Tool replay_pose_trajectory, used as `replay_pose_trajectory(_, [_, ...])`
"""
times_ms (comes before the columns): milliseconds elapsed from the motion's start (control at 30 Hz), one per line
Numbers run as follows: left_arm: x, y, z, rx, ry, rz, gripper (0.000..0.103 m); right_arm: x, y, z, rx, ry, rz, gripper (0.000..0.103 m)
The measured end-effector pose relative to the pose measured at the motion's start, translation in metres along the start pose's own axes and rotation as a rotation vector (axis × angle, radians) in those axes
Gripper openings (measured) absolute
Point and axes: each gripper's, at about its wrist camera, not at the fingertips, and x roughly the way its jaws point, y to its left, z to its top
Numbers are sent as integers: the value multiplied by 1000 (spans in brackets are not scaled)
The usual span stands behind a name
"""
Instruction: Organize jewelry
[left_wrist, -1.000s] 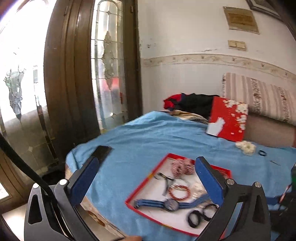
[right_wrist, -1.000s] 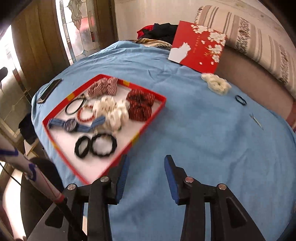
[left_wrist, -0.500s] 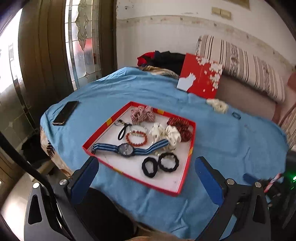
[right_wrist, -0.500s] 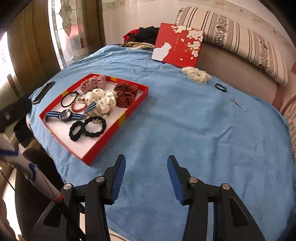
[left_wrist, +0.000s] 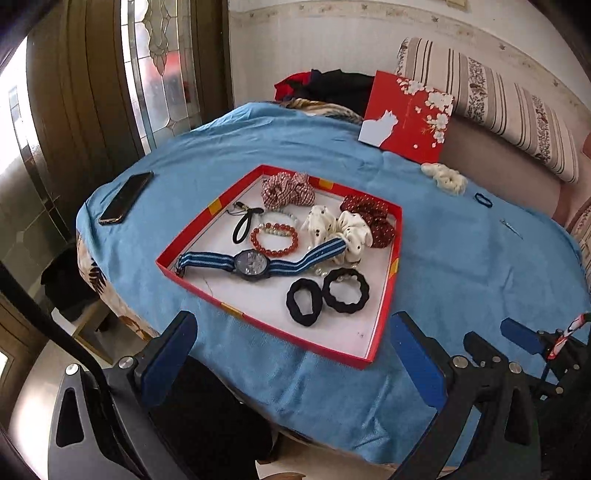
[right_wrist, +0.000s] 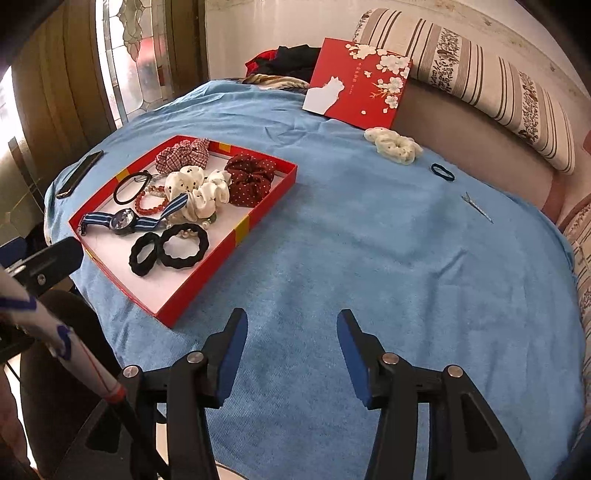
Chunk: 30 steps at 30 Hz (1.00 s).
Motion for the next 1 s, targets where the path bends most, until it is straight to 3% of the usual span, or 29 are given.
replay_pose_trajectory(1000, [25, -6, -5, 35, 62, 12, 103, 18, -3, 4, 13, 24, -2, 58])
